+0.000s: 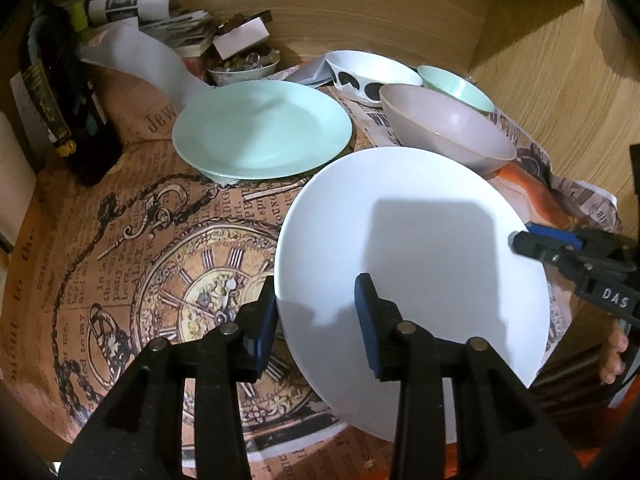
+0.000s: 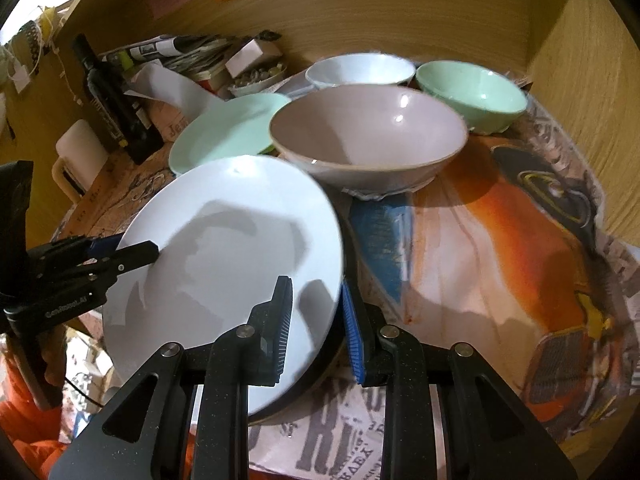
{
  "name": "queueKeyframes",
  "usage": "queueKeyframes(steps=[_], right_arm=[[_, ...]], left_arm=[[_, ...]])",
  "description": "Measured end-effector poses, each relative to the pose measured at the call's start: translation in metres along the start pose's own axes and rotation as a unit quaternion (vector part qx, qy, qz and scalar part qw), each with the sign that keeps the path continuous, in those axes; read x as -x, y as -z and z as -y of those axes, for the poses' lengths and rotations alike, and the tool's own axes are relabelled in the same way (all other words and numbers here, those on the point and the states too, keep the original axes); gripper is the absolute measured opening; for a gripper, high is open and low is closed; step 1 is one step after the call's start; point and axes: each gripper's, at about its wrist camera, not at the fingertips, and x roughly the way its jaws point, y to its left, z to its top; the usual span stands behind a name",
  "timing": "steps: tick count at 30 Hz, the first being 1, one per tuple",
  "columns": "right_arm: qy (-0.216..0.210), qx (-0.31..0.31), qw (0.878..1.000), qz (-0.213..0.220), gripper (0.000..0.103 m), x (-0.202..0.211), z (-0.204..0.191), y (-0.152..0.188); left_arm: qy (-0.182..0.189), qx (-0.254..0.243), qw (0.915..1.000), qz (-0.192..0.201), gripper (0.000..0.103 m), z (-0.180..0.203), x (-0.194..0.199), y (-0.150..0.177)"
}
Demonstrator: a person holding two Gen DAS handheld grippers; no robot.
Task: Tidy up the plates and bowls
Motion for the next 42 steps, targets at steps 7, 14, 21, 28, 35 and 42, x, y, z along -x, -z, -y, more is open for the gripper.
queueKeyframes(steps=[7,14,21,28,35,42], right_arm=[[0.014,0.004,1.0,0.005,0.025,0.002,0.002,0.002],[0.017,0.017,0.999,0.037,0.025,0.016,-0.007,-0.01],[0.003,0.026,0.996,0.08,0.032,0.03,-0.02,-0.032],[-0.014,0.031,0.991,0.127,0.043,0.042,-0.034,-0.057],[-0.027,0.035,0.984,0.17,0.061,0.049,-0.047,-0.084],[-0.033,0.036,0.984,0.172,0.062,0.034,-0.051,-0.116]], left_arm=[[0.009,-0.001,1.0,-0.001,0.039,0.002,-0.006,-0.003],[0.005,0.003,0.9999,0.011,0.042,-0.003,0.003,-0.005],[-0.015,0.016,0.997,0.074,0.055,-0.017,0.039,-0.016],[-0.034,0.035,0.9882,0.145,0.068,-0.038,0.077,-0.031],[-0.058,0.039,0.9757,0.208,0.087,-0.053,0.102,-0.047],[-0.07,0.046,0.9692,0.232,0.095,-0.069,0.102,-0.069]])
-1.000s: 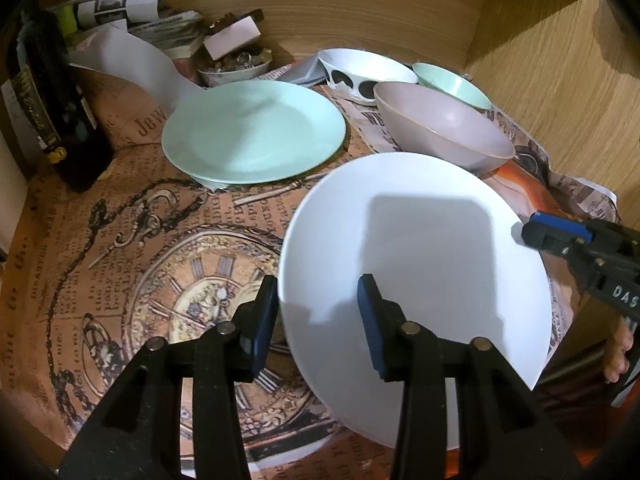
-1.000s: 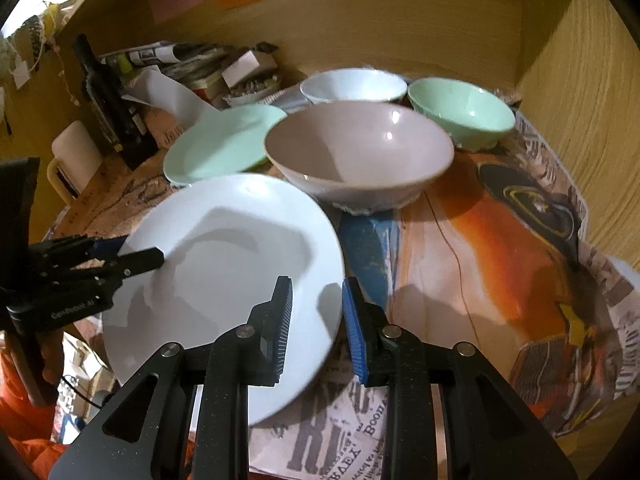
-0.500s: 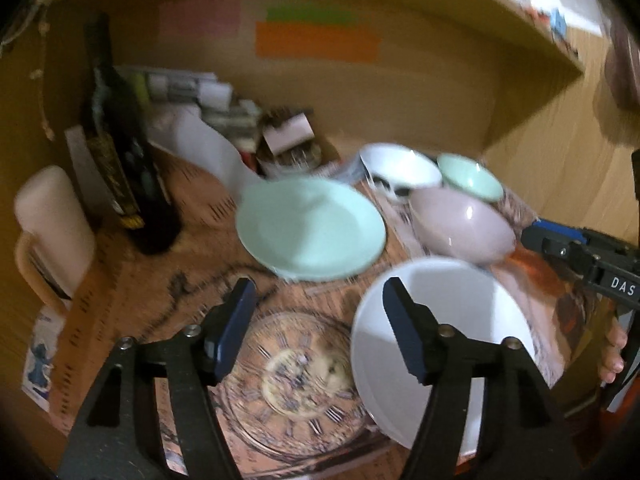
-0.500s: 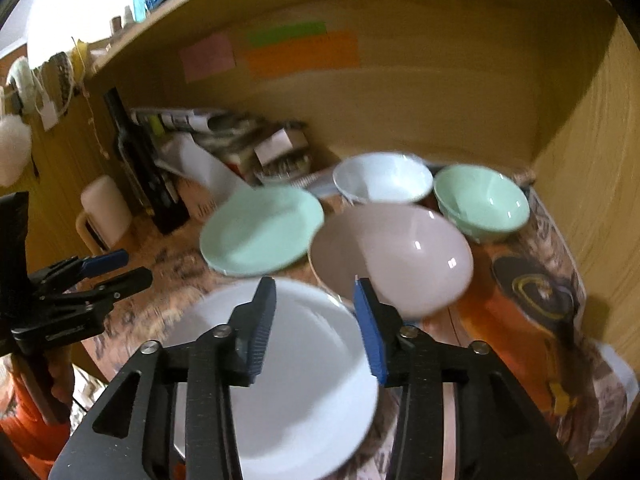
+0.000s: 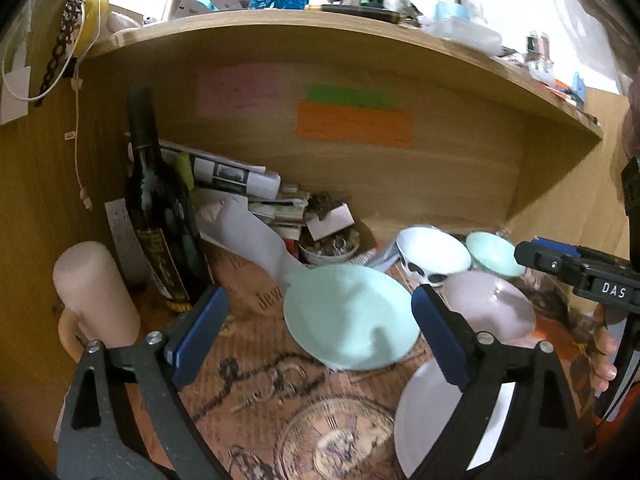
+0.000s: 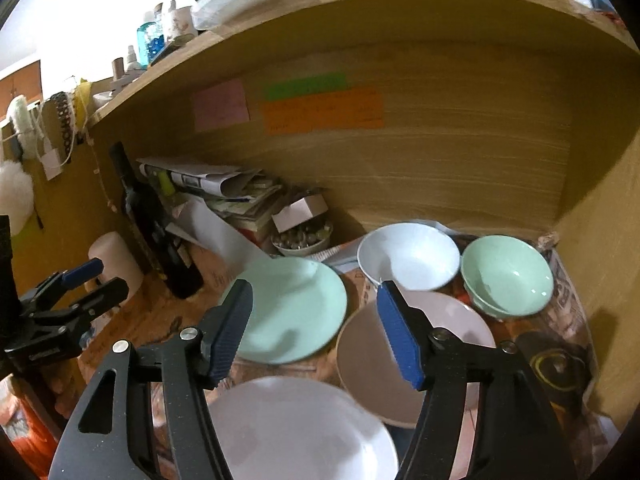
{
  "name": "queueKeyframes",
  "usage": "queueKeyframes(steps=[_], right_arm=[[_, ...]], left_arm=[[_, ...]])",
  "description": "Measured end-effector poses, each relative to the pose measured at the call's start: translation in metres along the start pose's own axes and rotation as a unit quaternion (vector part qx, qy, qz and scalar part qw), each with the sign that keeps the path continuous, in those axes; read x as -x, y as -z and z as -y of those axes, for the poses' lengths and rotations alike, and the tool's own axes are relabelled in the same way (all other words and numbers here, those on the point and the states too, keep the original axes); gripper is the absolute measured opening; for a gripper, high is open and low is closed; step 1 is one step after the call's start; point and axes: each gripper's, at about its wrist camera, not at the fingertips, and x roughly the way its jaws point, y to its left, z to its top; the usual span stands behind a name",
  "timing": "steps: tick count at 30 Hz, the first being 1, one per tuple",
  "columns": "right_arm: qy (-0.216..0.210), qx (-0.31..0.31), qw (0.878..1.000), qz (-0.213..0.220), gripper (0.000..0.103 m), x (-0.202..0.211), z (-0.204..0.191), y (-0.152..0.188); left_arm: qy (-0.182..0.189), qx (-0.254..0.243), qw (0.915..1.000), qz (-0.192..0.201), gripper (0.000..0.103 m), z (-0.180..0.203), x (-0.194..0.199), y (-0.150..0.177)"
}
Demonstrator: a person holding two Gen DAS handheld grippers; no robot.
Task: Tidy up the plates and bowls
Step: 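Move both tools toward the mint plate, then close the left tool on the mint plate rim while the right tool grips it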
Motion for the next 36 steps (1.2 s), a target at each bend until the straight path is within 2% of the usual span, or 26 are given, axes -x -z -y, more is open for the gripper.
queueKeyframes(steps=[8,17,26,36], right_arm=[[0.008,0.006,0.999,-0.033,0.065,-0.043,0.004,-0.016],[0.027,0.038,0.992,-0.117,0.065,-0.107,0.005,-0.016],[0.023,0.053,0.975,-0.215,0.064,-0.167,0.012,-0.008],[0.024,0.055,0.955,-0.289,0.049,-0.206,0.017,0.002]], left_arm=[[-0.001,0.032,0.9985,-0.043,0.095,-0.029,-0.049,-0.009],[-0.005,0.042,0.9928,-0.112,0.095,-0.047,-0.105,0.005],[0.006,0.046,0.9826,-0.18,0.095,-0.048,-0.15,0.023],[0.025,0.051,0.9728,-0.224,0.093,-0.049,-0.175,0.039]])
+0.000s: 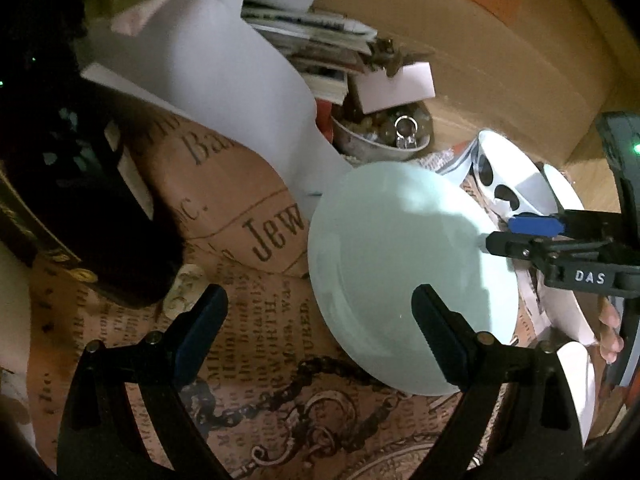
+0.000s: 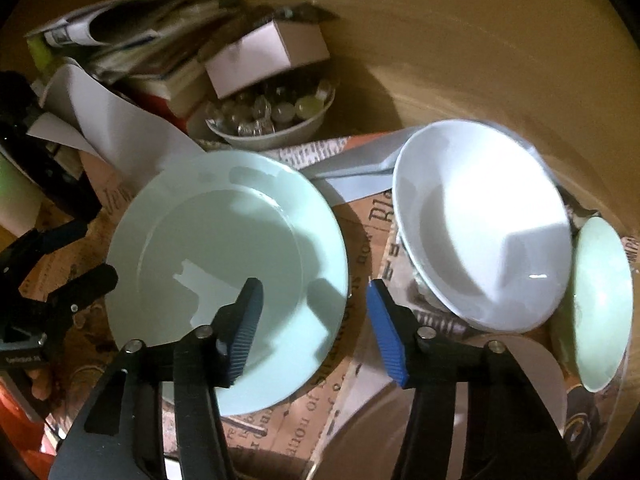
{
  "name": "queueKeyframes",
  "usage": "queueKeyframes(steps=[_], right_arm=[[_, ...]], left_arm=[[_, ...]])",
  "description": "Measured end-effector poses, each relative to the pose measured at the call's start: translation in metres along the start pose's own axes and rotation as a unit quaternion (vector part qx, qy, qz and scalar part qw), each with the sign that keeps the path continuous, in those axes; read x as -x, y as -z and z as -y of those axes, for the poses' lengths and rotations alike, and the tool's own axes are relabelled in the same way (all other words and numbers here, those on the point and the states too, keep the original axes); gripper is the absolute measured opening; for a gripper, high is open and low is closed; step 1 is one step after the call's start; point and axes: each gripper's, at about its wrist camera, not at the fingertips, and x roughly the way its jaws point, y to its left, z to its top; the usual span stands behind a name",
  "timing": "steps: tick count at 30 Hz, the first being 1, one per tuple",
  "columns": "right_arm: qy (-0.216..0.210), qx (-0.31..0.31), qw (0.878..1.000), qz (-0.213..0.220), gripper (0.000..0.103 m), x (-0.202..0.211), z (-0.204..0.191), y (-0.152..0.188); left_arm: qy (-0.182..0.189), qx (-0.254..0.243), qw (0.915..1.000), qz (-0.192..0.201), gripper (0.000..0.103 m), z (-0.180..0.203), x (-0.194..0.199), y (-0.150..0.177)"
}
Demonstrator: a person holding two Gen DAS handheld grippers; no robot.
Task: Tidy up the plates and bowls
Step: 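Close the left tool on the mint plate rim while the right tool grips it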
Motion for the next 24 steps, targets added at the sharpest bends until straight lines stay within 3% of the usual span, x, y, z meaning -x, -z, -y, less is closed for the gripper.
queueKeyframes(steps=[5,9,14,20,24], right_arm=[[-0.003,-0.002,1.0,-0.025,0.04,-0.011,0.0,-0.004],[0.014,0.005,0.999,-0.035,0.039,-0.016,-0.002,-0.005],[0.022,0.012,0.999,-0.045,0.036,-0.023,-0.003,-0.009],[0.029,0.023,0.998,-0.05,0.026,-0.03,-0.006,-0.014],[0.026,0.017,0.999,-0.042,0.021,-0.033,-0.008,-0.012]], left_arm=[[0.011,0.003,0.9997,-0.023,0.072,-0.003,-0.01,0.002],[0.016,0.002,0.9996,-0.022,0.063,-0.002,-0.011,0.006],[0.029,-0.012,0.999,-0.032,0.038,0.002,-0.011,0.014],[0.056,-0.028,0.997,-0.045,0.027,0.012,-0.017,0.017],[0.053,-0.032,0.9971,-0.044,0.026,0.016,-0.018,0.018]])
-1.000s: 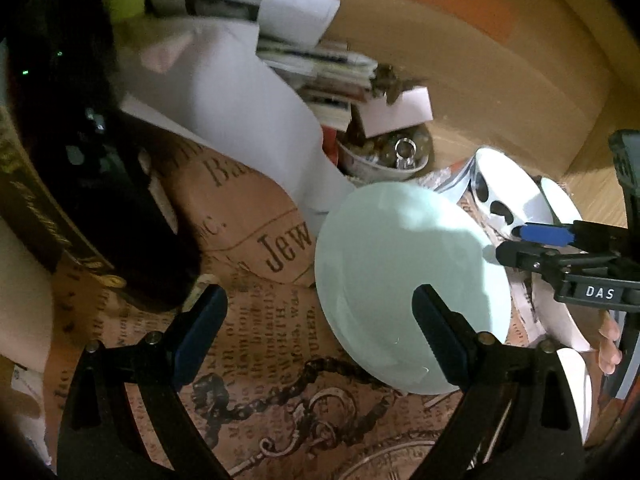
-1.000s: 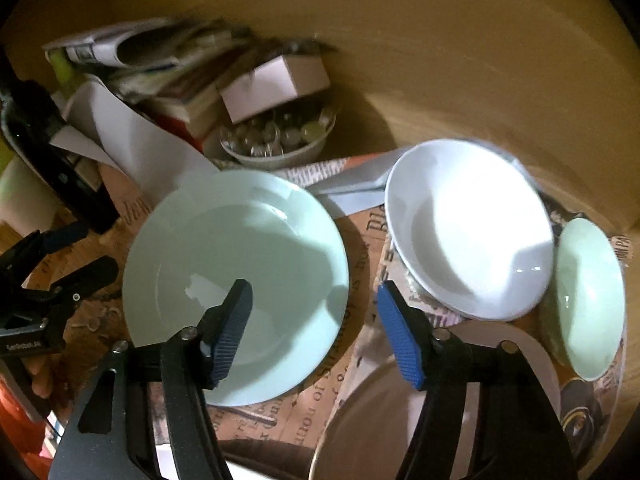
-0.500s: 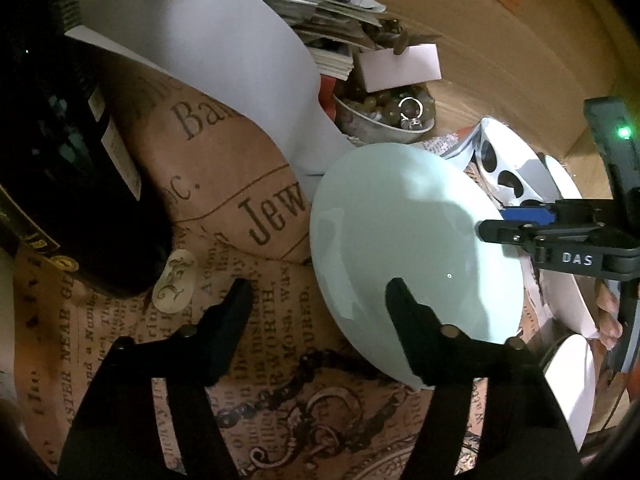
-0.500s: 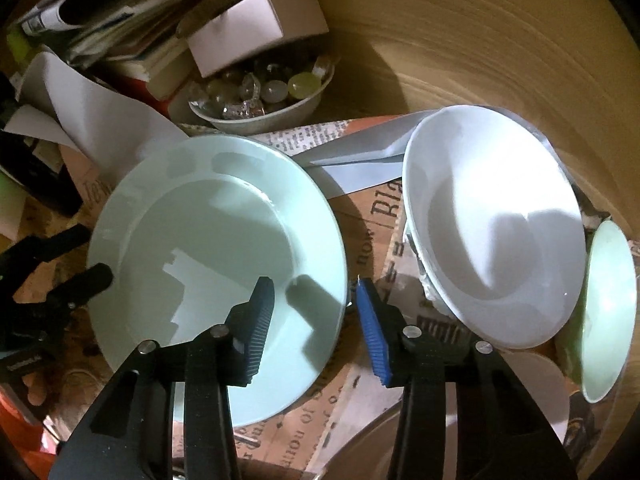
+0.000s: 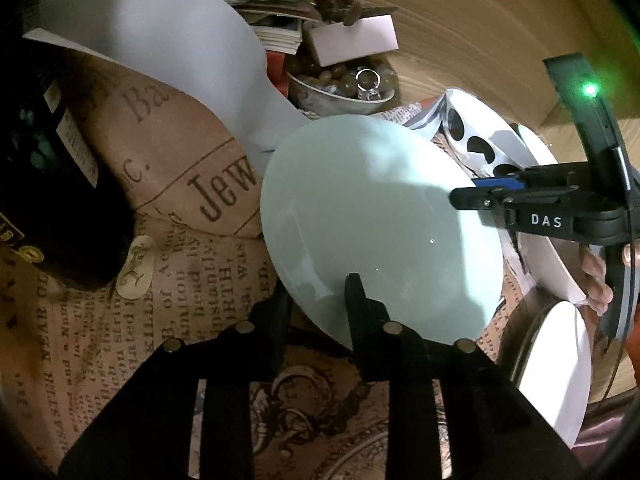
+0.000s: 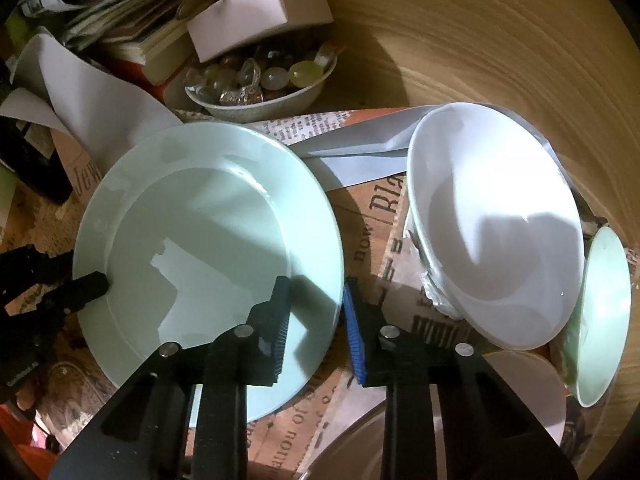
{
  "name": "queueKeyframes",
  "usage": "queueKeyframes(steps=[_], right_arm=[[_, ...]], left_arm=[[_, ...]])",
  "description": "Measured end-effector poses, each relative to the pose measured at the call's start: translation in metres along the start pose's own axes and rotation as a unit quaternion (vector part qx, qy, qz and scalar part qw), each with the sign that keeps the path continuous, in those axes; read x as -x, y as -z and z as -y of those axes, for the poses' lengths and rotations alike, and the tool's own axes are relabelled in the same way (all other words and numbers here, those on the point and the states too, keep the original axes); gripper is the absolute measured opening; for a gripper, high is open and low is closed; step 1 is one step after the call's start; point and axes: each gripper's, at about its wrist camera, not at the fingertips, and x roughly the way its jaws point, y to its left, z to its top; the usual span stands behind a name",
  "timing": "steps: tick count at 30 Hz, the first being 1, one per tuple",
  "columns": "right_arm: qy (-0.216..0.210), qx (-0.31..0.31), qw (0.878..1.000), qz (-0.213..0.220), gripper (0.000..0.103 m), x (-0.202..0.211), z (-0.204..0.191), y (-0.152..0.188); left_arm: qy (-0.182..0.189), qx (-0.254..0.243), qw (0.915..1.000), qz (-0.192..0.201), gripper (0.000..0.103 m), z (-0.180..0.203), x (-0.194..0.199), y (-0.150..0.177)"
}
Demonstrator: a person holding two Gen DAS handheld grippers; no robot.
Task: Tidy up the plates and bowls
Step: 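Close the left tool on the mint plate rim while the right tool grips it, then lift the mint plate with both tools and carry it over the white plate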
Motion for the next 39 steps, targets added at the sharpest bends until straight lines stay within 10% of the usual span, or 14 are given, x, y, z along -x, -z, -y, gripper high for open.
queueKeyframes(steps=[39], right_arm=[[-0.025,-0.012,0.986,0.167,0.019,0.139,-0.025,0.081]], left_arm=[[-0.011,-0.004,0.9909,0.134,0.027,0.032,0.109,0.029]])
